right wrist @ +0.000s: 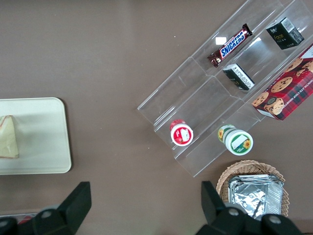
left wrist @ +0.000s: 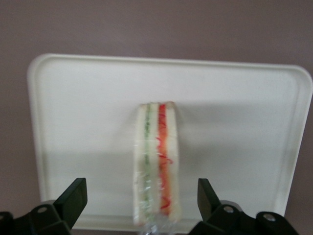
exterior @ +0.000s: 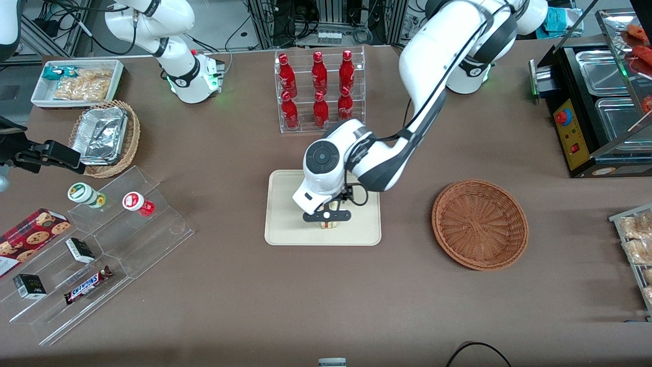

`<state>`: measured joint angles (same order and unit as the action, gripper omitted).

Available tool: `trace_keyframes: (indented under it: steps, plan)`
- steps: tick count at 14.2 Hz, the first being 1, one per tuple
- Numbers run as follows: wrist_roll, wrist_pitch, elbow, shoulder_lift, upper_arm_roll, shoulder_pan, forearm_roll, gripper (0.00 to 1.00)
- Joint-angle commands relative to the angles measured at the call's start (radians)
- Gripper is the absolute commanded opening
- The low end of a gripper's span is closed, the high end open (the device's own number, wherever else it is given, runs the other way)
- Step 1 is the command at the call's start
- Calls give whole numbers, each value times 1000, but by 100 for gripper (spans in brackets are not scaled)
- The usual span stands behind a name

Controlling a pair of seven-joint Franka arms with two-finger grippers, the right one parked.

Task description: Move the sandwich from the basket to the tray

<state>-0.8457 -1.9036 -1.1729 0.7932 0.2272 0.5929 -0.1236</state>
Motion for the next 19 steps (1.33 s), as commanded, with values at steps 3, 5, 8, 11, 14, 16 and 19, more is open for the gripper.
trace_keyframes:
  steps: [3,5,8,11,14,16,19]
  plan:
    - [129,67,-241,-317,6,-175,5,99]
    - [166,67,-341,-405,6,-244,4,99]
    - [327,107,-448,-524,6,-353,7,99]
    - [527,245,-476,-615,4,-487,77,99]
    - [664,340,-473,-686,4,-597,105,100]
    - [709,382,-469,-730,1,-656,124,100]
    - [712,391,-452,-766,-3,-674,121,100]
